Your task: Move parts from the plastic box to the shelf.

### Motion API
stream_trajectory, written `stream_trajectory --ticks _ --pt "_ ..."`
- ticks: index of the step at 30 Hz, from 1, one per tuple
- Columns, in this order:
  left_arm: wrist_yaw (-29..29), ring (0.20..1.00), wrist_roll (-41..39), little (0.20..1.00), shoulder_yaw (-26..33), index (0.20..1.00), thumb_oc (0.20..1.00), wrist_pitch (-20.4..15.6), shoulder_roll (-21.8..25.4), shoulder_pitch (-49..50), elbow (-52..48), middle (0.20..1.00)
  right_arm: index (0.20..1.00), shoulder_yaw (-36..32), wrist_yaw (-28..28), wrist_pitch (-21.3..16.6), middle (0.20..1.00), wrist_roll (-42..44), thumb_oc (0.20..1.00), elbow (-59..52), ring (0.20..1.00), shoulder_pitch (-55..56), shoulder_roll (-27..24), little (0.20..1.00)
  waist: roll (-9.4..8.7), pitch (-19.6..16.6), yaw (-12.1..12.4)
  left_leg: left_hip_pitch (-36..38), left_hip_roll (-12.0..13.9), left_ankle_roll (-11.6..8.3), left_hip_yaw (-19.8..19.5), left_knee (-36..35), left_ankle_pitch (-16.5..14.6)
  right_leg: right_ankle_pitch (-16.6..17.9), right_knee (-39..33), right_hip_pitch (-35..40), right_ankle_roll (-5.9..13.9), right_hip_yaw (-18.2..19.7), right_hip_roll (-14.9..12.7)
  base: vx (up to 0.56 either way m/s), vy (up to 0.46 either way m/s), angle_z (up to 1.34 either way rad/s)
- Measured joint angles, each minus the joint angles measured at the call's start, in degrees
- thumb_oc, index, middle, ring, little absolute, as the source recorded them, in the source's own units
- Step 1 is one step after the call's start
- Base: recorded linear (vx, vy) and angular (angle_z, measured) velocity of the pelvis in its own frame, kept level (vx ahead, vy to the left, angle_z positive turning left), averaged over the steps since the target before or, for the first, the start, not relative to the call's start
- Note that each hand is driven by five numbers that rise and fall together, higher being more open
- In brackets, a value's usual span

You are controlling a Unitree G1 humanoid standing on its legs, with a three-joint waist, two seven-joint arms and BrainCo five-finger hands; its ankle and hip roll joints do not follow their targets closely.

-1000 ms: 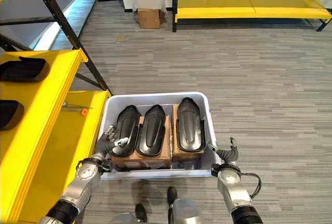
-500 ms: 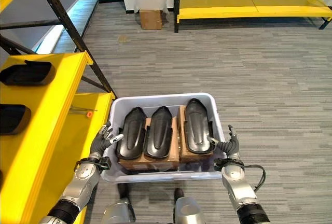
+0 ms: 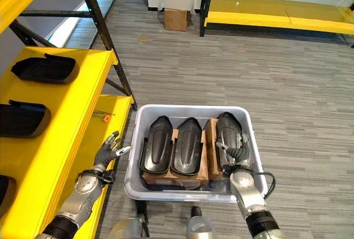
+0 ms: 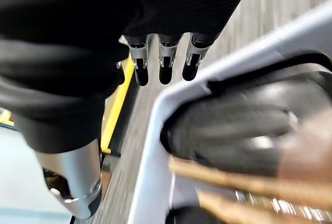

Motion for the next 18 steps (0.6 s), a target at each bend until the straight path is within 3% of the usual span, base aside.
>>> stream_trajectory --ticks 2,8,11,14,18 --pt "-0.13 1.000 -0.10 1.000 -0.43 1.000 1.000 0.13 0.07 -0.03 -0.84 1.000 1.000 -0.56 -1.08 0.07 1.000 0.00 1.000 0.78 1.000 -0.86 -0.52 1.000 0.16 0.09 0.09 -0.39 0.44 -0.13 -0.01 -0.01 0.11 0.03 0.05 -0.45 -0.05 -0.02 0.42 -0.08 -0.075 -0.01" --pt "-2.48 1.000 -0.79 1.000 -2.23 1.000 1.000 1.39 2.91 -2.68 -7.95 1.000 1.000 -4.30 -5.19 2.57 1.000 -0.01 1.000 5.93 1.000 -7.26 -5.76 1.000 5.34 4.45 1.43 -5.10 1.44 -0.54 -0.80 1.42 0.92 -0.37 2.73 -5.45 -0.61 -0.05 1.34 -0.09 -0.074 0.02" --pt "-2.46 1.000 -1.32 1.000 -2.81 1.000 1.000 1.40 3.39 -4.25 -9.52 1.000 1.000 -5.46 -5.24 4.09 1.000 0.45 1.000 8.65 1.000 -9.37 -7.16 1.000 6.81 6.86 1.42 -6.98 1.34 -0.16 -1.41 1.89 1.37 -0.68 4.63 -7.85 -0.90 -0.38 1.22 -0.10 -0.050 0.04" --pt "-2.36 1.000 -2.47 1.000 -3.76 1.000 1.000 1.39 4.37 -7.22 -9.80 1.000 1.000 -5.05 -5.16 4.59 1.000 2.02 1.000 9.11 1.000 -11.88 -7.19 1.000 7.08 9.82 1.39 -8.60 1.28 -0.01 -1.59 2.88 1.49 -1.95 8.14 -10.84 -0.86 -0.29 0.94 -0.15 -0.046 0.02" --pt "-1.95 1.000 -3.23 1.000 -3.91 1.000 1.000 1.38 5.42 -12.03 -11.03 1.000 1.000 -2.43 -5.06 4.72 1.000 2.20 1.000 9.29 1.000 -19.17 -7.37 1.000 7.37 12.73 2.32 -14.82 1.13 0.06 -1.75 4.84 2.49 -5.67 19.16 -21.28 -1.83 0.42 0.17 -0.15 -0.017 -0.01"
